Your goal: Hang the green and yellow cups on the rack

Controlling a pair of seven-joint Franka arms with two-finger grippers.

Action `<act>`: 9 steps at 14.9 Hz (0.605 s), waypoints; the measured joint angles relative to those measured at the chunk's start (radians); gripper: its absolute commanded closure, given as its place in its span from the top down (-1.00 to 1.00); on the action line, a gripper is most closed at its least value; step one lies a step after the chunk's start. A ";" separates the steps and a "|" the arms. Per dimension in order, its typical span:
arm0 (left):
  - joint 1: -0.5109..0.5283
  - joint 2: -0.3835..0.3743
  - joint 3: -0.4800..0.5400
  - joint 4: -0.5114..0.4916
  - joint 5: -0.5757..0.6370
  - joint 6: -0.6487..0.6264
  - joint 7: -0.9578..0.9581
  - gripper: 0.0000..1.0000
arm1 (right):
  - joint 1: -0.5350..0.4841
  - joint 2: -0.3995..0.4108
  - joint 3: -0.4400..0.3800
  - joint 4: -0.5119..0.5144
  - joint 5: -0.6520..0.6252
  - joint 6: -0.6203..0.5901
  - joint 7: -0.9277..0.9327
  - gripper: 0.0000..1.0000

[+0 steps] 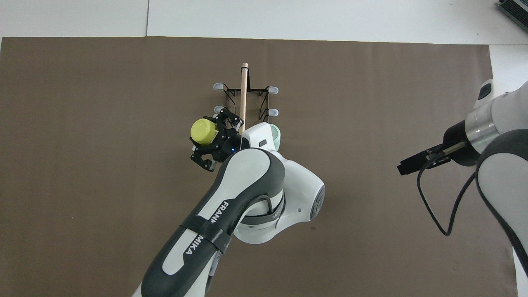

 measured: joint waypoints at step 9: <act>-0.001 0.009 -0.003 0.009 -0.021 0.017 -0.002 1.00 | -0.028 -0.007 0.001 0.070 -0.098 0.055 0.051 1.00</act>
